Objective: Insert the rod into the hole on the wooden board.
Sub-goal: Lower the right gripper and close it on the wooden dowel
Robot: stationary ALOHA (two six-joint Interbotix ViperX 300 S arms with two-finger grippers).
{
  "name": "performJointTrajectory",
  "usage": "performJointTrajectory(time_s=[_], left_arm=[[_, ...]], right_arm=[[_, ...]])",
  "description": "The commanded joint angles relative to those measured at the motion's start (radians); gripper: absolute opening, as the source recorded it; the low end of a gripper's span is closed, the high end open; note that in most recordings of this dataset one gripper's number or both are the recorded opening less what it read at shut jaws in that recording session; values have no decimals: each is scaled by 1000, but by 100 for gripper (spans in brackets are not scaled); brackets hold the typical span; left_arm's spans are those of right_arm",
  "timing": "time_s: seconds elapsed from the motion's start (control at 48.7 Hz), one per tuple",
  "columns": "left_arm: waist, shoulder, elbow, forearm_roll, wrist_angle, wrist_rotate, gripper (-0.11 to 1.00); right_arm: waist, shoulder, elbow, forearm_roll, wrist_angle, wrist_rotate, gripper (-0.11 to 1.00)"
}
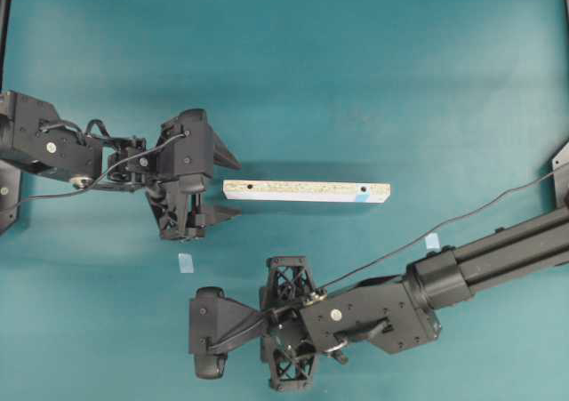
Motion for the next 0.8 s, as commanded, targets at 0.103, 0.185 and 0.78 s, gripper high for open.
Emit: performJointTrajectory(time_s=[0.103,0.185,0.78], left_arm=[[-6,-14,-12,2,-3,-6,97],[-6,-15,-11,2,-3,-6,97],[-12,-14,-11,2,-3,-8,97]], right_arm=[[5,-20,-23,0,-3,2,35],[5,-20,-25,-2,-3,2,35],[9,-12,-23,2,0,2,17]])
